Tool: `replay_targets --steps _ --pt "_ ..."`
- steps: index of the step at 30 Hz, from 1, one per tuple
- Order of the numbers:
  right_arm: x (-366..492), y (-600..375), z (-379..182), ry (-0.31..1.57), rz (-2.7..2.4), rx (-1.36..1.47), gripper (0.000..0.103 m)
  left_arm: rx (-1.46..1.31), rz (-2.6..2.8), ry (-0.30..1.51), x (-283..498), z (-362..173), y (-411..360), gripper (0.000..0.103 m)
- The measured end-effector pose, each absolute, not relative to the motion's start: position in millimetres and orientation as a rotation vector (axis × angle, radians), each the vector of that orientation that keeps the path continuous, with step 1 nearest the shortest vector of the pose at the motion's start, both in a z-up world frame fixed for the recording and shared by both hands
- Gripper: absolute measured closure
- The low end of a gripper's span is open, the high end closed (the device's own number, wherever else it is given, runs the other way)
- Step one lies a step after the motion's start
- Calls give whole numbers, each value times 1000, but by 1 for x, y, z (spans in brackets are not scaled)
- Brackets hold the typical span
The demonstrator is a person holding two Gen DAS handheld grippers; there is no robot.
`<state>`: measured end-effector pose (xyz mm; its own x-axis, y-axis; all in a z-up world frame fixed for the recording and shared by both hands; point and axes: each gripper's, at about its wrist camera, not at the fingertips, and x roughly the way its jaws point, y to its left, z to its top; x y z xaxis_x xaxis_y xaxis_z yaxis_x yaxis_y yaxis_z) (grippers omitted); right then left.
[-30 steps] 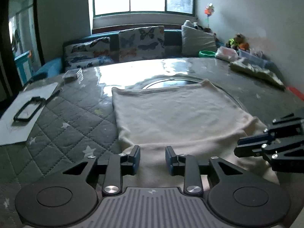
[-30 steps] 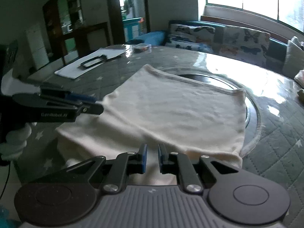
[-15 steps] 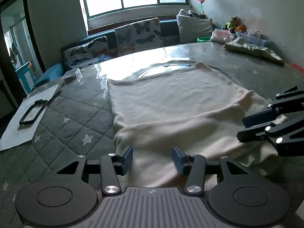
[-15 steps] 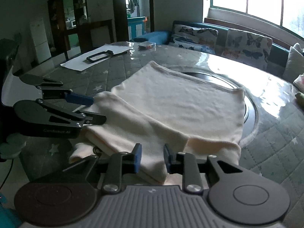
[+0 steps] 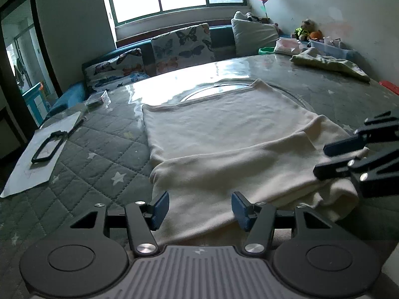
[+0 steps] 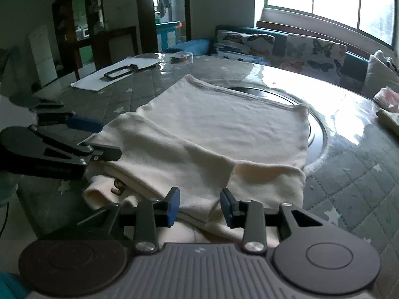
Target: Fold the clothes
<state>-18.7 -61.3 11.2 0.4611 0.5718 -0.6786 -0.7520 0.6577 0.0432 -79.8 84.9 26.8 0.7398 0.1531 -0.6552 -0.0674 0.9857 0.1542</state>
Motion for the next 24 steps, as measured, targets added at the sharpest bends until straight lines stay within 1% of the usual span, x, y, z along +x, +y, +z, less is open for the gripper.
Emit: replay_targets --steps 3,6,9,16,24 --pt "-24 -68 20 698 830 -292 66 145 102 712 -91 32 83 44" --pt "-32 -76 27 686 832 -327 63 165 74 699 -104 37 80 44" --pt "-41 -85 29 697 834 -353 63 184 37 697 -117 39 74 44" --pt "-64 -95 21 728 849 -430 62 212 -43 678 -135 39 55 44" --pt "-68 -95 8 720 843 -464 61 273 -67 679 -126 25 39 44"
